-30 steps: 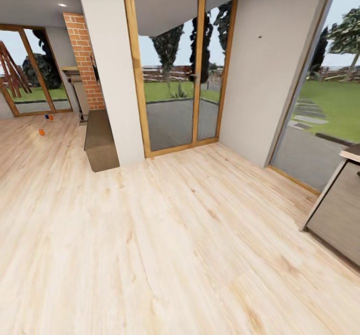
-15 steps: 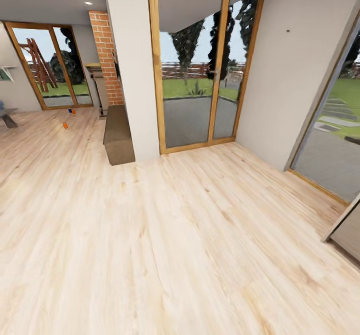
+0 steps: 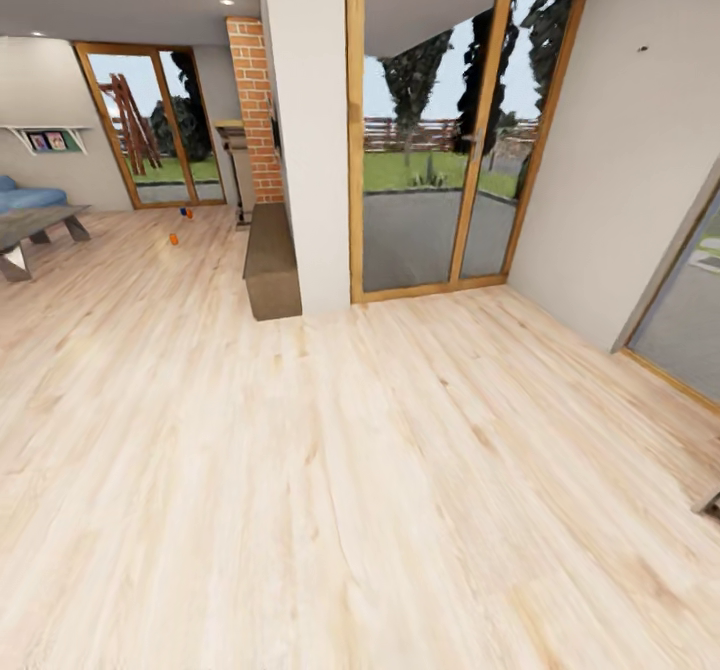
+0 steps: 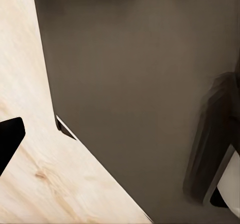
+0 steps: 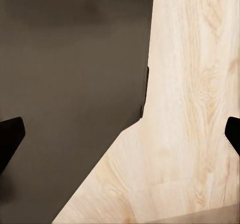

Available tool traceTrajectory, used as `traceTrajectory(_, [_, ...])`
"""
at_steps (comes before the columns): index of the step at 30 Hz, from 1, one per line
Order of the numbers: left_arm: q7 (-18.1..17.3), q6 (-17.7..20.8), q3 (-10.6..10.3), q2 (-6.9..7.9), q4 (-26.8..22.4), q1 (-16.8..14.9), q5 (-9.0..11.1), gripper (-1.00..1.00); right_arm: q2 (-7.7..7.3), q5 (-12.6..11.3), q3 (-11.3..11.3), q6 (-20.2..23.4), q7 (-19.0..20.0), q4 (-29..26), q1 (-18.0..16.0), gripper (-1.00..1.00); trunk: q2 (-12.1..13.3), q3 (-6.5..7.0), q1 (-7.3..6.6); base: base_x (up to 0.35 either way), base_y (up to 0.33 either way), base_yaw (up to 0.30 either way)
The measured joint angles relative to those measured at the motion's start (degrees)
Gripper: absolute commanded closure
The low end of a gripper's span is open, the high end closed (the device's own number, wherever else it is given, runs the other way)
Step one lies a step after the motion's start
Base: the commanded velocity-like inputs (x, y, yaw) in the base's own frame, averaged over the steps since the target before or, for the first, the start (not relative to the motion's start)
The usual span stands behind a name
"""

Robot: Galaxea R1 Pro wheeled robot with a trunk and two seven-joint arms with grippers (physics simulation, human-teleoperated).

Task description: Put the three can of soda from the living room inside the tash can in the kitchen.

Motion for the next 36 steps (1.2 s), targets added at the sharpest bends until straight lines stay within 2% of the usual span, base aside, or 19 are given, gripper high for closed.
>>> traceTrajectory(36, [0.0, 0.0, 0.0, -0.07, 0.0, 0.0, 0.0, -1.0, 0.0, 0.08, -0.06, 0.0, -0.01, 0.0, 0.0, -1.0, 0.0, -2.14, 0.0, 0.0, 0.0, 0.226])
